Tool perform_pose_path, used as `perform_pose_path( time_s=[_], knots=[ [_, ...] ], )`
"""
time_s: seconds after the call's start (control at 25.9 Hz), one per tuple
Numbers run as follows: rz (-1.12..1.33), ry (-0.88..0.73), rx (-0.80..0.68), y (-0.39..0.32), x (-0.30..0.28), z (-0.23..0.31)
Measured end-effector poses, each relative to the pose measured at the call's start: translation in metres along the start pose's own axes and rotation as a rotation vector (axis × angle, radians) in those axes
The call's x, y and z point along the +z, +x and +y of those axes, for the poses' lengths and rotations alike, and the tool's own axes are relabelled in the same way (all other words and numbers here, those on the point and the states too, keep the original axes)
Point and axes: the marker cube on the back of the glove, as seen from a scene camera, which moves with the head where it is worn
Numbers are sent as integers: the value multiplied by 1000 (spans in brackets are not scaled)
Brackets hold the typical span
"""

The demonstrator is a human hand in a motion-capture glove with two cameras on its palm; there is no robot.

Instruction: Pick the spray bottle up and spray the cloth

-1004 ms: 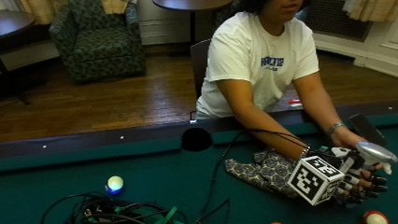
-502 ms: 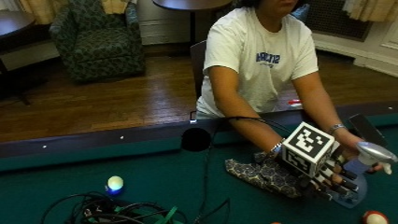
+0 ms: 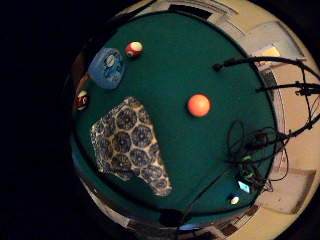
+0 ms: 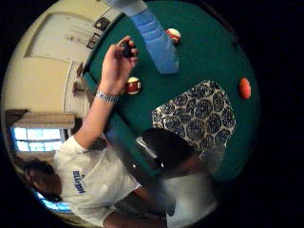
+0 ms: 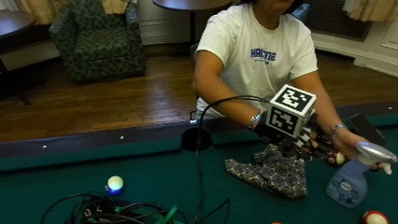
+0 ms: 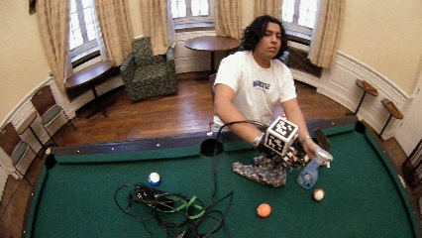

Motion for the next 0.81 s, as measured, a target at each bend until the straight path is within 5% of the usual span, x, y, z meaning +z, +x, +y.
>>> perform_pose_path(
  time_s=[0.31,0.81],
  knots=[
    [49,26,-81,-13,-20,64],
    [17,50,5,9,-24,120]
  ],
)
